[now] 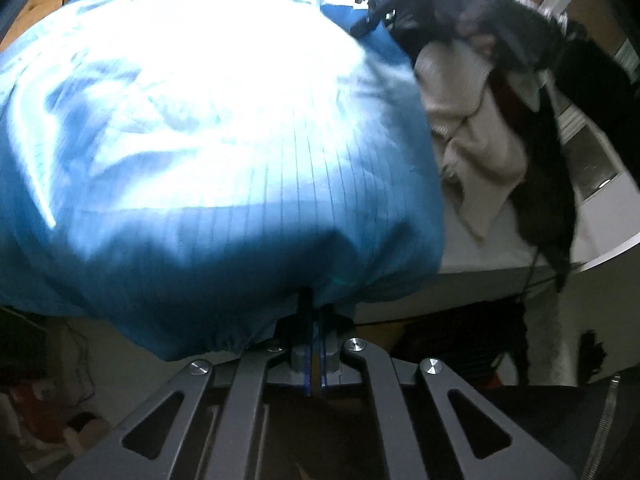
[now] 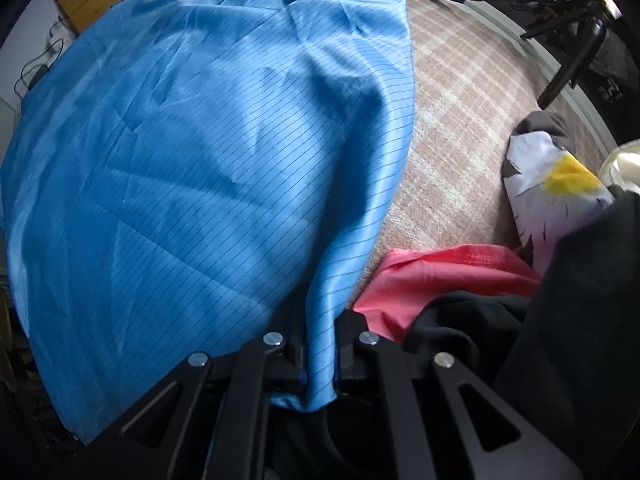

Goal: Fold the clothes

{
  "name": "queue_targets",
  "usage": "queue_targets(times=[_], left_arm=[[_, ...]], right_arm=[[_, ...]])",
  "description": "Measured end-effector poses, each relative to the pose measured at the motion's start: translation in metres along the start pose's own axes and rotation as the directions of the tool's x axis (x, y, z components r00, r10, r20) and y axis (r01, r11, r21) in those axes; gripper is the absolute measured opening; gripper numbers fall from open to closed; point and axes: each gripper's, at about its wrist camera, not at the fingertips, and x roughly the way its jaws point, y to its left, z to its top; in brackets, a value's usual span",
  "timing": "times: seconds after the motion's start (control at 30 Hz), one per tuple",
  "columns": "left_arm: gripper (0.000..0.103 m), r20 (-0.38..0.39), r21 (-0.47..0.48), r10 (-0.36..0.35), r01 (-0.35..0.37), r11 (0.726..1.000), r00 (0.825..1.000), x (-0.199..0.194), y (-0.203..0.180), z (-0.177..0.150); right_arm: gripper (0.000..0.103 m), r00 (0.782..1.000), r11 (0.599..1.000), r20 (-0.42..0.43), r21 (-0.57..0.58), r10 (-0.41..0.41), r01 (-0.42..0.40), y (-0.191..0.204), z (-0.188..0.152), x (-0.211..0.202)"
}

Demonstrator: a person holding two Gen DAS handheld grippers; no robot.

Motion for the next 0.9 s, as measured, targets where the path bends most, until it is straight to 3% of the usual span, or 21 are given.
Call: queue_targets(times=[0.07, 0.23, 0.3, 0.43, 0.57, 0.63, 0.7, 0.77, 0.83, 0.9], left_arm=[[0.001, 0.024, -0.006, -0.037, 0.037, 0.999, 0.999, -0.020, 0.007, 0.001], [0.001, 0.127, -0.144, -0.148, 0.165, 0.976, 0.981, -0.097, 0.062, 0.009], [0.001, 0.166, -0.187, -0.150, 0.181, 0.966, 0.975, -0.117, 0.084, 0.018], [0.001, 0.217, -0.276, -0.138, 0.197, 0.941, 0.966, -0.119, 0.115, 0.044], [0.002, 0.186, -0.369, -0.091, 0.155, 0.916, 0.978, -0.121, 0.178, 0.040], [0.005, 0.093, -0.442, -0.013, 0.053, 0.895, 0.996, -0.101, 0.207, 0.034], [0.006, 0.002, -0.484, 0.073, -0.063, 0.873, 0.997, -0.090, 0.229, 0.030], [0.010, -0.001, -0.505, 0.097, -0.085, 0.859, 0.995, -0.096, 0.237, 0.022], [0.022, 0.023, -0.506, 0.116, -0.089, 0.858, 0.993, -0.109, 0.230, 0.014], [0.024, 0.041, -0.510, 0.115, -0.078, 0.856, 0.993, -0.118, 0.218, 0.007]], right_arm=[[0.005, 0.999, 0.998, 0.019, 0.049, 0.042, -0.043, -0.005, -0.004, -0.011], [0.005, 0.981, 0.975, 0.115, 0.139, 0.156, -0.171, 0.002, 0.000, -0.059], [0.005, 0.969, 0.967, 0.161, 0.145, 0.186, -0.209, 0.029, 0.064, -0.063], [0.005, 0.946, 0.961, 0.227, 0.095, 0.232, -0.259, 0.070, 0.130, -0.084], [0.005, 0.954, 0.973, 0.196, -0.014, 0.228, -0.230, 0.131, 0.198, -0.070], [0.007, 0.966, 0.977, 0.146, -0.052, 0.214, -0.208, 0.153, 0.228, -0.047], [0.015, 0.990, 0.990, 0.075, -0.081, 0.121, -0.115, 0.177, 0.254, -0.008], [0.020, 0.989, 0.989, 0.064, -0.068, 0.133, -0.129, 0.178, 0.259, -0.001], [0.026, 0.985, 0.987, 0.071, -0.058, 0.156, -0.152, 0.172, 0.258, -0.003], [0.032, 0.982, 0.986, 0.096, -0.053, 0.165, -0.161, 0.159, 0.249, -0.016]])
